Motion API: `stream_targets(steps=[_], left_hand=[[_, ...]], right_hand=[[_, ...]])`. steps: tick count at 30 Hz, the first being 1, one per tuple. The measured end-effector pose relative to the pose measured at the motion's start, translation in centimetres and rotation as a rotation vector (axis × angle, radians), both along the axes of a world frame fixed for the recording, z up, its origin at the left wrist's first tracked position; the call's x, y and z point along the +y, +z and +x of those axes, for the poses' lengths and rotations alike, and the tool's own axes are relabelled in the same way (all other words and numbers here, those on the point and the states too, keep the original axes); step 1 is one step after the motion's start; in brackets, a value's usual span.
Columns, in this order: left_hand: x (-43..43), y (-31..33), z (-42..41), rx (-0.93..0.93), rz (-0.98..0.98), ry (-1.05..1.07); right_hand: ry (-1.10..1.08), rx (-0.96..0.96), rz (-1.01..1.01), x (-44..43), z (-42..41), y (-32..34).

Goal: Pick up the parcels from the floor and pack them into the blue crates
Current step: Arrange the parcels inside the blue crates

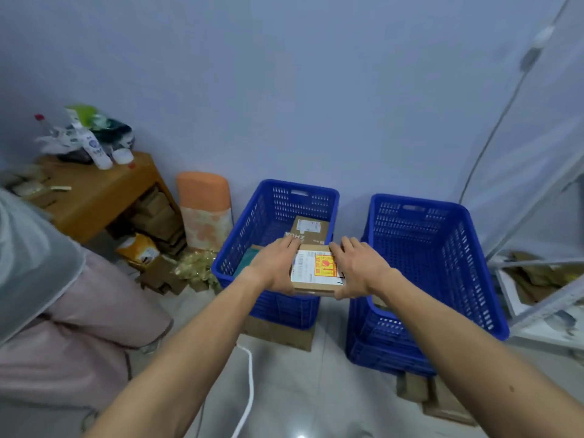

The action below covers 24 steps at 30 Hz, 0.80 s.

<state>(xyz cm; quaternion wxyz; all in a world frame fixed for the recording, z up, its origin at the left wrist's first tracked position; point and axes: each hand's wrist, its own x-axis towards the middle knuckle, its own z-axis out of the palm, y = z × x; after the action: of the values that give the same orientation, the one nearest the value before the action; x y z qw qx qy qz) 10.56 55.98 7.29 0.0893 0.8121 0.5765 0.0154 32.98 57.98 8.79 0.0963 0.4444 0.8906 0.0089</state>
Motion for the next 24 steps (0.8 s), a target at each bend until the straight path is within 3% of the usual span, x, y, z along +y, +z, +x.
stream_targets(steps=[24], left_hand=[[27.5, -10.5, -10.5, 0.017, -0.211, 0.219]], right_hand=[[0.230, -0.054, -0.201, 33.2, -11.8, -11.2]])
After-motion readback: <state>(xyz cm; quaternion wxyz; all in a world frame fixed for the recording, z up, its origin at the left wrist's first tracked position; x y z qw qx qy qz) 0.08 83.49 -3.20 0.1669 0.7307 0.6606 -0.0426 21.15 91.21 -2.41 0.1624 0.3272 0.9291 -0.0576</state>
